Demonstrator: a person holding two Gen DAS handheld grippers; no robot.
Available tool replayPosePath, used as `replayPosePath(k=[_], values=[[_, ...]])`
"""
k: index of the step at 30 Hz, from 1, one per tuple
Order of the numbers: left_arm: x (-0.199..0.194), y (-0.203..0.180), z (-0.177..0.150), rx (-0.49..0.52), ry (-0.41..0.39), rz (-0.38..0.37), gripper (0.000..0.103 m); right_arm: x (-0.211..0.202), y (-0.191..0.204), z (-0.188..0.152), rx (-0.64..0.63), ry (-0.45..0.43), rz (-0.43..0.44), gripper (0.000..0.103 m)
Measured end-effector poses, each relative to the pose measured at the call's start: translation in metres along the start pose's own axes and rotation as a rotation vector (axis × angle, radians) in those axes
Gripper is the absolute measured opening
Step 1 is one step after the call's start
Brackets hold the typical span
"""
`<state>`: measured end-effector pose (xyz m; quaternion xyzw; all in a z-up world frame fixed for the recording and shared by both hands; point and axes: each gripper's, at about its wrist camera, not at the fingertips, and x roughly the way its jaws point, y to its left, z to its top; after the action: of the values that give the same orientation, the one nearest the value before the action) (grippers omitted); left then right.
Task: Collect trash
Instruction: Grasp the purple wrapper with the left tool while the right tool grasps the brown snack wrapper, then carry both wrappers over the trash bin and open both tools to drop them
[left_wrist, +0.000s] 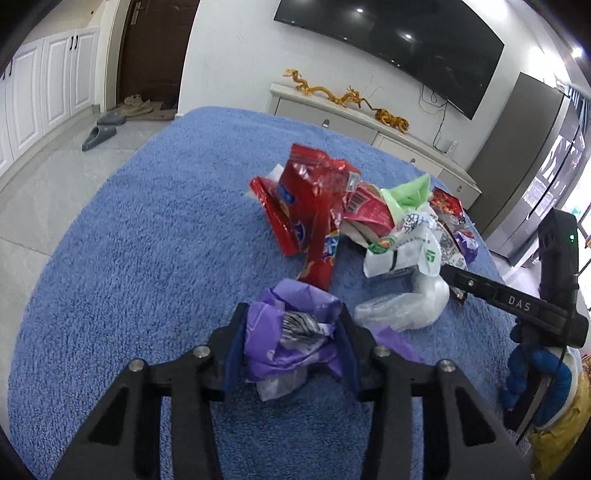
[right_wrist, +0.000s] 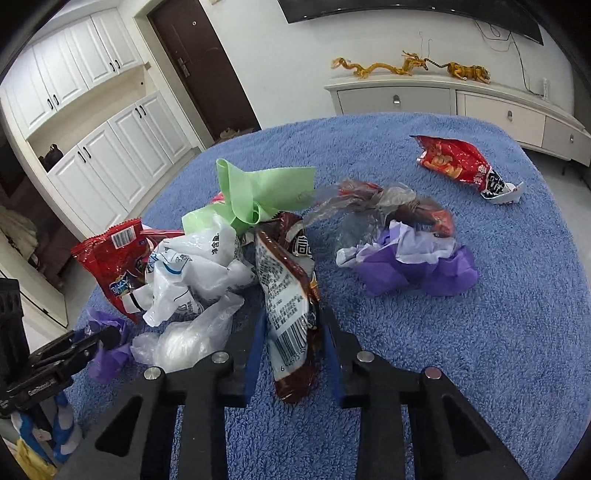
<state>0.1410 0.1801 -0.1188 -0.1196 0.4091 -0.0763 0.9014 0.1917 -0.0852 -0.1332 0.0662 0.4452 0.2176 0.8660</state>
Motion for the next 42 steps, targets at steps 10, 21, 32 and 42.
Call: replayPosePath(k=[10,21,32,42], values=[[-0.049,-0.011,-0.009,0.044,-0.070,0.012,0.038,-0.058,0.002,-0.027,-0.018,-0.034,0.034,0.022],[-0.114,-0.074,-0.002,0.143,-0.176,-0.069,0.038,-0.168,0.002,-0.051,-0.001,-0.229,0.012,0.022],[-0.100,-0.256,-0.007,0.446,-0.115,-0.311,0.038,-0.282,-0.109,-0.130,0.193,-0.394,-0.262,0.022],[-0.031,-0.428,-0.057,0.627,0.094,-0.440,0.038,-0.288,-0.224,-0.230,0.510,-0.333,-0.383,0.022]])
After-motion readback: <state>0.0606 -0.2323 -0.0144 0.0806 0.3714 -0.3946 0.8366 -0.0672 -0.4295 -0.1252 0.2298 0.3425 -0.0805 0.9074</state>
